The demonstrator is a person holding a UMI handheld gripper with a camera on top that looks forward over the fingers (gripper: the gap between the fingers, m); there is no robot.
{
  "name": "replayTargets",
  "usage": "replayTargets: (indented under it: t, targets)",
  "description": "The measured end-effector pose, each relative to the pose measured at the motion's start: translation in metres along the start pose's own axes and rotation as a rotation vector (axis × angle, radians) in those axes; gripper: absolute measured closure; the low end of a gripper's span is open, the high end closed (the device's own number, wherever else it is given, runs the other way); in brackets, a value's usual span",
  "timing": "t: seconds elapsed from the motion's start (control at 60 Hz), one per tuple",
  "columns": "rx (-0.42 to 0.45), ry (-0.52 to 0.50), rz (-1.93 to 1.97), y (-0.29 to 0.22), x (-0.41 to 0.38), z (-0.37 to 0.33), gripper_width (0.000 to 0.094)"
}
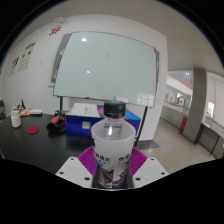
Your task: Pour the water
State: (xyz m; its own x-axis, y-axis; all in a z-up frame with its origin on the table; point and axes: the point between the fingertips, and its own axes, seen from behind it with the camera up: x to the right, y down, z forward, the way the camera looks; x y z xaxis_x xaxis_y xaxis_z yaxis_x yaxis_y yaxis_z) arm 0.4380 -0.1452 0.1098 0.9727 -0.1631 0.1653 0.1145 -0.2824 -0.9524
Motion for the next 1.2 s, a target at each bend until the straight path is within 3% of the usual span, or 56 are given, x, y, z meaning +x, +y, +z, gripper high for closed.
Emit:
replayTargets:
  t: [0.117,0.2,0.4,0.583,0.717,0.917,1.117,1.2]
  targets:
    - [0.054,0.079,-0.094,-0.058,-0.014,0.002,0.0552]
    - [0.087,0.211,-0.199,-0.11,-0.022,0.0,0.0553]
    - [0.196,0.42,-0.624,-0.24,-0.114,0.006,0.0552]
    - [0.313,0.427,-1.17,-0.305,-0.273,0.036,0.0554]
    - [0.414,0.365,-1.539,-0.297,-0.381,0.063,0.0555]
    - [0.457,0.238,-1.96,-0.244,-0.497,0.087,0.055]
    - [0.457,0.154,-2.191,-0.192,-0.525,0.104,0.0552]
    - [0.446,0.143,-2.165,-0.196,-0.533,0.102,0.0551]
